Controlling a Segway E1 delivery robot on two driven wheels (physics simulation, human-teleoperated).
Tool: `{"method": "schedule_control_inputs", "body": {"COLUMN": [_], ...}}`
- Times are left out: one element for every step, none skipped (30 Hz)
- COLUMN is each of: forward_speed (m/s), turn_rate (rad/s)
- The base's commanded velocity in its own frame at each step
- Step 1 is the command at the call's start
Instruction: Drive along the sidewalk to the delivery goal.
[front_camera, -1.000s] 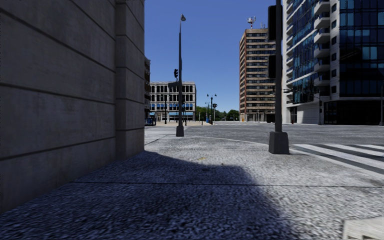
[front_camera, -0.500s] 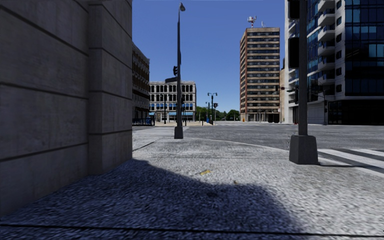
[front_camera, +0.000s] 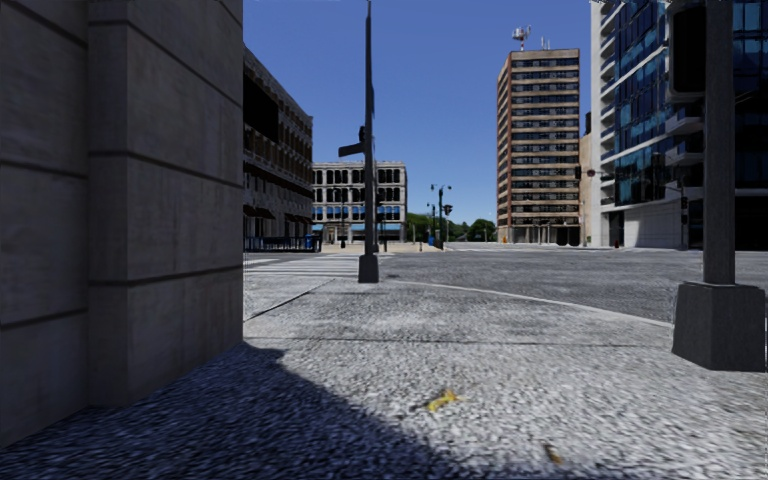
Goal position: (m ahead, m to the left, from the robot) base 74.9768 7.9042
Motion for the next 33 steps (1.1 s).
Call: {"method": "schedule_control_inputs", "body": {"forward_speed": [2.00,2.00,2.00,2.00,2.00,2.00,2.00,2.00,2.00,2.00,2.00,2.00,2.00,2.00,2.00,2.00,2.00,2.00,2.00,2.00,2.00,2.00,2.00,2.00,2.00,2.00,2.00,2.00,2.00,2.00,2.00,2.00,2.00], "turn_rate": [0.33,0.33,0.33,0.33,0.33,0.33,0.33,0.10,0.04,0.00,0.00,0.00,0.00,0.00,0.00,0.00,0.00,0.08,0.16,0.18,0.18,0.18,0.18,0.18,0.19,0.19,0.19,0.21,0.28,0.33,0.33,0.36,0.40]}}
